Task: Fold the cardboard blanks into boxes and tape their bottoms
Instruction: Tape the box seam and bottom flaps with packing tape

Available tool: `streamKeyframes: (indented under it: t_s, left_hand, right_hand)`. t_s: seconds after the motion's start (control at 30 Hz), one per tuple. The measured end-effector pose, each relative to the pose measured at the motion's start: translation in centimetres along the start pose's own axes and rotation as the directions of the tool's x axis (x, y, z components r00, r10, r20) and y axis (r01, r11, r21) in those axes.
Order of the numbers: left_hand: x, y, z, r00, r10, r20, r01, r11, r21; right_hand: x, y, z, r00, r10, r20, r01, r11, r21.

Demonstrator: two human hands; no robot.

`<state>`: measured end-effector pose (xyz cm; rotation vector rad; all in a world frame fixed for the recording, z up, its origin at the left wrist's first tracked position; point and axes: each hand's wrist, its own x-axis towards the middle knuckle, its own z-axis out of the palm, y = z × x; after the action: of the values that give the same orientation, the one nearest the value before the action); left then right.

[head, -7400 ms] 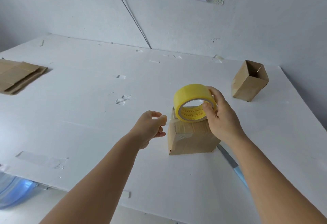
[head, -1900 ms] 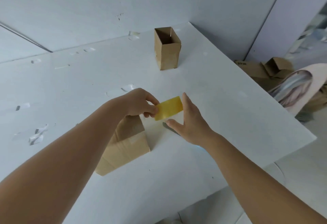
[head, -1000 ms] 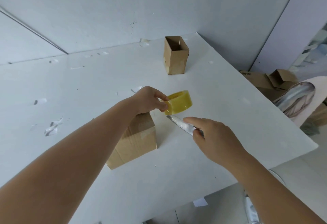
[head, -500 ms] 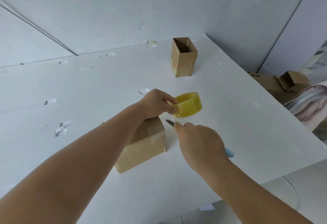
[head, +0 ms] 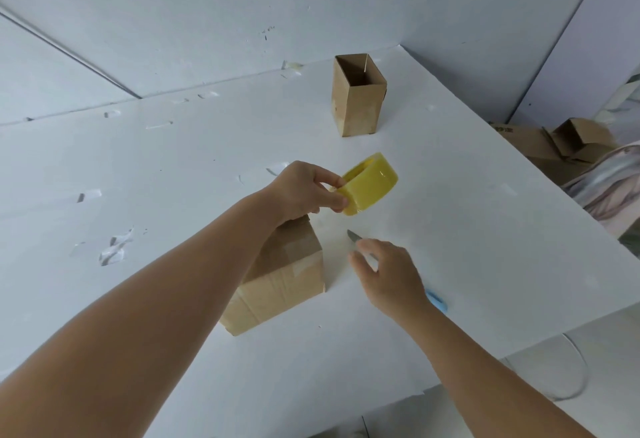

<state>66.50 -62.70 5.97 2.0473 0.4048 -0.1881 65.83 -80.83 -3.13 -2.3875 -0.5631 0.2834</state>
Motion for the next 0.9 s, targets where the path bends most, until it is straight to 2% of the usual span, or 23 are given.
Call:
streamKeyframes:
  t_s: [0.03, 0.07, 0.1, 0.17, 0.27, 0.37, 0.43, 0.57, 0.7, 0.9]
  left_hand:
    - [0.0, 0.1, 0.1, 1.0, -0.001, 0.001, 0.001, 1.0, 0.005]
    - [-0.1, 0.1, 0.1, 1.0, -0.001, 0.002, 0.001, 1.0, 0.01]
    - [-0.1, 0.2, 0.1, 1.0, -0.002, 0.001, 0.002, 1.0, 0.012]
    - [-0.2, 0.2, 0.1, 1.0, -0.005, -0.003, 0.005, 1.0, 0.01]
    - [-0.2, 0.3, 0.2, 1.0, -0.014, -0.008, 0.014, 1.0, 0.001]
    - [-0.2, 0.3, 0.1, 1.0, -0.028, -0.002, 0.028, 1.0, -0.008]
    - [-0.1, 0.1, 0.3, 0.999, -0.04, -0.002, 0.04, 0.999, -0.004]
    - [0.3, -0.1, 0.7, 0.998, -0.045, -0.035, 0.045, 0.999, 0.005]
    - [0.5, 0.1, 0.6, 0.994, -0.026, -0.108, 0.013, 0.993, -0.118]
    - [-1.1, 0.0, -0.9, 0.953, 0.042, -0.299, -0.16, 0.911, -0.381]
  right_hand:
    - [0.1, -1.3, -0.4, 0.998, 0.058, 0.039, -0.066, 0.961, 0.268]
    - [0.1, -2.7, -0.8, 0.989, 0.099, 0.107, -0.137, 0.878, 0.458]
    - [0.4, -3.7, -0.8, 0.978, 0.114, 0.177, -0.196, 0.798, 0.57]
    - [1.1, -5.2, 0.1, 0.956, 0.149, 0.253, -0.288, 0.646, 0.707]
    - [1.9, -6.5, 1.2, 0.924, 0.244, 0.293, -0.371, 0.4, 0.838]
    - [2.3, -6.8, 1.8, 0.896, 0.298, 0.329, -0.407, 0.256, 0.877]
    - [2.3, -7.1, 2.3, 0.888, 0.331, 0.319, -0.4, 0.214, 0.891]
    - [1.9, -7.5, 3.3, 0.88, 0.369, 0.298, -0.388, 0.202, 0.899]
    - [1.4, -7.6, 3.3, 0.875, 0.39, 0.288, -0.371, 0.158, 0.915]
    - [1.5, -7.6, 3.5, 0.893, 0.366, 0.263, -0.342, 0.169, 0.924]
